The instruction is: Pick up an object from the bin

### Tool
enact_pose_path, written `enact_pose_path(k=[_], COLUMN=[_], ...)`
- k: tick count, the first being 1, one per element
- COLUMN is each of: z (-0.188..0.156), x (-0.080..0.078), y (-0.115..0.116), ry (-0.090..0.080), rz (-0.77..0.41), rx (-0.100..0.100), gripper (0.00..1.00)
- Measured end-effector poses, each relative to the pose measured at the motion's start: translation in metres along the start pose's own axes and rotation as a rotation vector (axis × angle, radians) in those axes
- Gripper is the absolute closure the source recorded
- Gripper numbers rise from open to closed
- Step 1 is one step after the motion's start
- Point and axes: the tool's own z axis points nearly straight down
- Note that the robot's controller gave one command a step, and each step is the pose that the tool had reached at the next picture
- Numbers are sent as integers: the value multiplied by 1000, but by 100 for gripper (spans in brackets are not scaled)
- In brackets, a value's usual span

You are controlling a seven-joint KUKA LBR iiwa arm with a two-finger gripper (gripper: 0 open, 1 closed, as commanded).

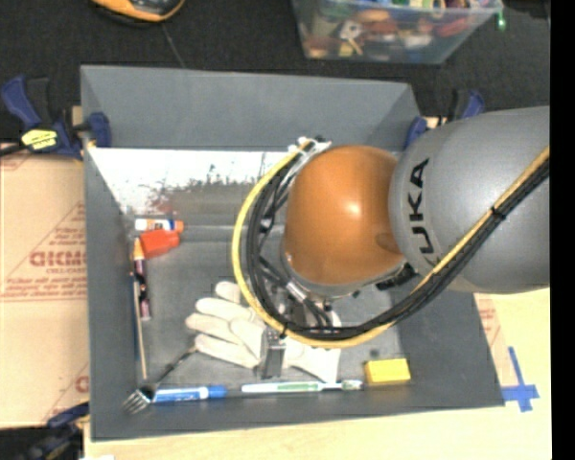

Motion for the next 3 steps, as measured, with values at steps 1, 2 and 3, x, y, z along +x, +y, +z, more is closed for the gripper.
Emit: enact_pose_path(k=[1, 2, 3], z=[-4, 112, 135], x=[-2, -13, -20], y=[-1, -4, 0], ry=[-8, -11, -16], rz=[5, 172, 237], rx=[-1, -4, -6], gripper=[0, 0, 0])
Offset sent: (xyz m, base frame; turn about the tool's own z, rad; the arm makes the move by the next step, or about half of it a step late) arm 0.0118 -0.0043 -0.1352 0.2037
